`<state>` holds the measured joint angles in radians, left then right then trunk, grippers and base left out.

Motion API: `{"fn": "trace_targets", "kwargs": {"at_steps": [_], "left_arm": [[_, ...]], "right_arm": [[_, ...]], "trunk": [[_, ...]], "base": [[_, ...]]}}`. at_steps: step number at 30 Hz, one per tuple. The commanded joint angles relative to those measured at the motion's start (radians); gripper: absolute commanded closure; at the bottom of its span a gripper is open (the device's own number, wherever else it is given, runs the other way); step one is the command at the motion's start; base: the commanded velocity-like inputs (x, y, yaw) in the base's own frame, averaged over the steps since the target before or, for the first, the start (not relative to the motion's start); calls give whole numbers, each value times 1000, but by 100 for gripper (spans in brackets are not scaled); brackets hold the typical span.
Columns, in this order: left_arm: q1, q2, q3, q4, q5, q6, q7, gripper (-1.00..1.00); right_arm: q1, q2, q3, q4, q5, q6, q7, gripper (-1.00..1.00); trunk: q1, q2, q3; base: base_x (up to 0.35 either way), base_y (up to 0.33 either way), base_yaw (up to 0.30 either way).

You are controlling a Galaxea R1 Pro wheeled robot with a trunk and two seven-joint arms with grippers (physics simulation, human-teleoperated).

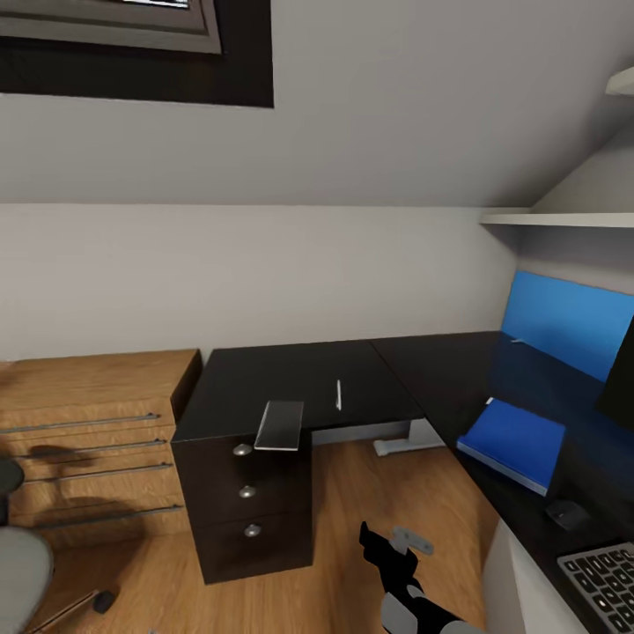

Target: In the bedroom, organize the workspace by keeping the computer under the desk, ensuring the monitor is on the desk, placing the keyboard on the desk next to the monitor, placing the mouse on the desk next to the keyboard, moving the folder from the swivel chair onto the desk next to the mouse, stacking the notebook on top of the folder with the pen on top of the notebook, and positioning the swivel chair next to the desk.

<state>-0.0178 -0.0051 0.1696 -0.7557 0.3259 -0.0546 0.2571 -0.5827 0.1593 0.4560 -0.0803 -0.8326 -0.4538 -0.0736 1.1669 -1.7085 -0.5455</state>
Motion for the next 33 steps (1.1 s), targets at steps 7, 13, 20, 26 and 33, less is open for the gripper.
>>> {"fn": "trace_targets", "kwargs": {"at_steps": [7,13,20,26,33], "left_arm": [[-1,-21,-1,-1,10,-4,3,-100],[-1,-28,-1,-1,9,-4,4,-100],[-1,-32,-1,1,9,-3,4,-100],[-1,-46,-1,2,8,-2,2,-100],[-1,-50,-2,2,8,-2,2,-100]], "right_arm": [[0,0,10,13,-1,-9,-8,-100],[0,0,10,26,14,-13,-8,-100],[0,1,10,29,71,-14,-8,-100],[1,1,10,30,166,-14,-7,-100],[10,-2,8,30,280,-14,-6,-100]], "trunk": [[0,-1,-1],[0,-1,-1],[0,-1,-1],[0,-1,-1],[0,-1,-1]], "base": [[0,0,277],[0,0,278],[0,0,279],[0,0,229],[0,0,33]]}}
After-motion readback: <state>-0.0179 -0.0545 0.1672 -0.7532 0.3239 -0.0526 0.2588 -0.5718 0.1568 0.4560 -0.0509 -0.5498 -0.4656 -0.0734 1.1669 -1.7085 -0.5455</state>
